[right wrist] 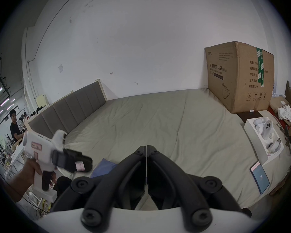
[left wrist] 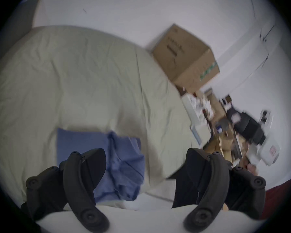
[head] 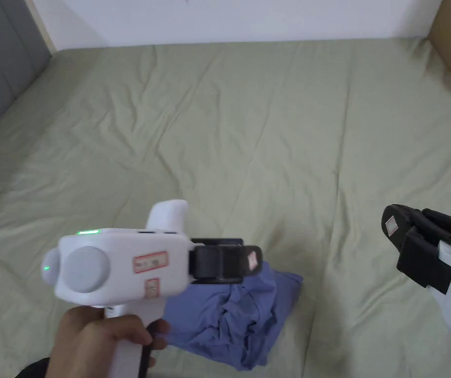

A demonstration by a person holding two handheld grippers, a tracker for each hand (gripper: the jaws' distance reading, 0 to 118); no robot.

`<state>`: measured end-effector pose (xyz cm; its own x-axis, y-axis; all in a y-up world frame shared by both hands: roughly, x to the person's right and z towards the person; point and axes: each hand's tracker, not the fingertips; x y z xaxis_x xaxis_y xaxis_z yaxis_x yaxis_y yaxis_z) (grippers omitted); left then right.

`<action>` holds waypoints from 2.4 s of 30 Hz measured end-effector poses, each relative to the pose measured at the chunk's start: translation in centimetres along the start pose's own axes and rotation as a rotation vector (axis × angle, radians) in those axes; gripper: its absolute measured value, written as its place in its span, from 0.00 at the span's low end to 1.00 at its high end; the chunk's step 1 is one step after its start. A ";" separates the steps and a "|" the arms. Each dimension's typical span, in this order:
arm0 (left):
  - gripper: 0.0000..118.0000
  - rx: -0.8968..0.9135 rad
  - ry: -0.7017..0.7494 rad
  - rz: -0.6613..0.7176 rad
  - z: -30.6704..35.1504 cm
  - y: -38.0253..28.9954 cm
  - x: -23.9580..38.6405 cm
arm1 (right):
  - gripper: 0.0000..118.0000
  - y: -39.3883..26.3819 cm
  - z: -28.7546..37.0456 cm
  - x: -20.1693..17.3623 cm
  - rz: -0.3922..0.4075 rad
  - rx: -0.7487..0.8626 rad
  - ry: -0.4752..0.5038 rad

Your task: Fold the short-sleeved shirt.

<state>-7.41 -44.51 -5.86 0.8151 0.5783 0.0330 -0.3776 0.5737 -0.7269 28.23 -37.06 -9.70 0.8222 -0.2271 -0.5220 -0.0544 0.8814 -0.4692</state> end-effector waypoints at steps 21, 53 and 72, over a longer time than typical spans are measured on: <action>0.00 0.138 0.343 -0.534 -14.3 -13.8 3.6 | 0.01 -0.7 -0.4 2.1 -0.018 -0.031 -0.022; 0.76 0.206 0.233 -0.185 0.8 -1.4 -2.8 | 0.01 -4.6 -4.3 -1.3 -0.007 -0.106 0.145; 0.75 -0.215 0.190 0.073 -3.9 -3.0 -13.0 | 0.01 -19.2 -18.7 -4.2 0.190 -0.495 0.315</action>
<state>-15.18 -56.02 -6.75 0.8645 0.4830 -0.1394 -0.3531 0.3862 -0.8521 15.24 -60.75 -11.83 0.5698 -0.2632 -0.7785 -0.5022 0.6383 -0.5834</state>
